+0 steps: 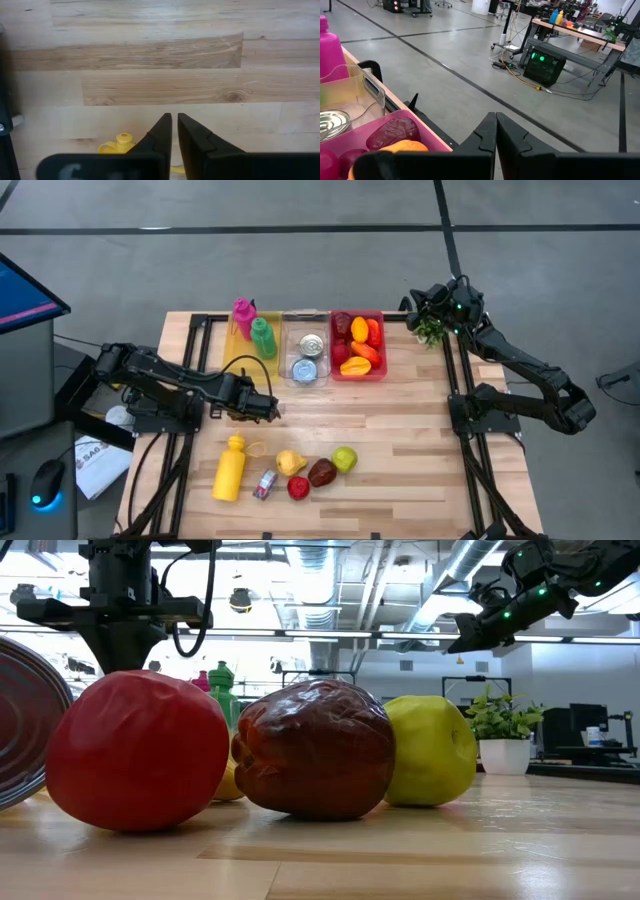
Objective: Pick & Place Food Item
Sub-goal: Put the yellow tumbler into the yellow bin
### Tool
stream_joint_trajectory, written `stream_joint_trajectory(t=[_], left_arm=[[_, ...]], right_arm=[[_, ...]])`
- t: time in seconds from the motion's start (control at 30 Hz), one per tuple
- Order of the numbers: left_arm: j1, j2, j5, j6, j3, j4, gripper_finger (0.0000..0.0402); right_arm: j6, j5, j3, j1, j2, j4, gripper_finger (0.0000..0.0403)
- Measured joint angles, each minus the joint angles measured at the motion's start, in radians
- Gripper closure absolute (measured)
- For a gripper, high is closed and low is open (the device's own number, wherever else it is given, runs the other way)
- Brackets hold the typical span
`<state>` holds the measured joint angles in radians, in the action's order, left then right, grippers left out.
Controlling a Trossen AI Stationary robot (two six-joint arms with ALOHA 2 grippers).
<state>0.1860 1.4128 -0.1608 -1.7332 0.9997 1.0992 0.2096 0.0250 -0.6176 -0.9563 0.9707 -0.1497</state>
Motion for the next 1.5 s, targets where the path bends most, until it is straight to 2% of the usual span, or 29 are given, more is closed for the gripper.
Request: stream_joint_trajectory(t=[0.2, 0.53, 0.7, 0.83, 0.97, 1.2, 1.5], left_arm=[[0.0, 0.0, 0.0, 0.0, 0.0, 0.0, 0.0314], [0.0, 0.0, 0.02, 0.005, 0.0, 0.001, 0.0159], [0.0, 0.0, 0.02, 0.069, 0.0, 0.0, 0.0108], [0.0, 0.0, 0.02, 0.079, 0.0, 0.003, 0.0095], [0.008, 0.0, 0.026, 0.077, -0.028, -0.015, 0.01], [0.012, 0.0, 0.142, 0.046, -0.103, -0.082, 0.0113], [0.017, 0.0, 0.143, 0.045, -0.167, -0.154, 0.0117]], right_arm=[[0.0, 0.0, 0.0, 0.0, 0.0, 0.0, 0.04], [0.0, 0.0, 0.0, 0.0, 0.0, 0.0, 0.04], [0.0, 0.0, 0.0, 0.0, 0.0, 0.0, 0.04], [0.0, 0.0, 0.0, 0.0, 0.0, -0.001, 0.04], [0.0, 0.0, 0.0, 0.0, 0.0, -0.001, 0.04], [0.0, 0.0, 0.0, 0.0, 0.0, -0.001, 0.04], [0.0, 0.0, 0.0, 0.0, 0.0, 0.0, 0.04]])
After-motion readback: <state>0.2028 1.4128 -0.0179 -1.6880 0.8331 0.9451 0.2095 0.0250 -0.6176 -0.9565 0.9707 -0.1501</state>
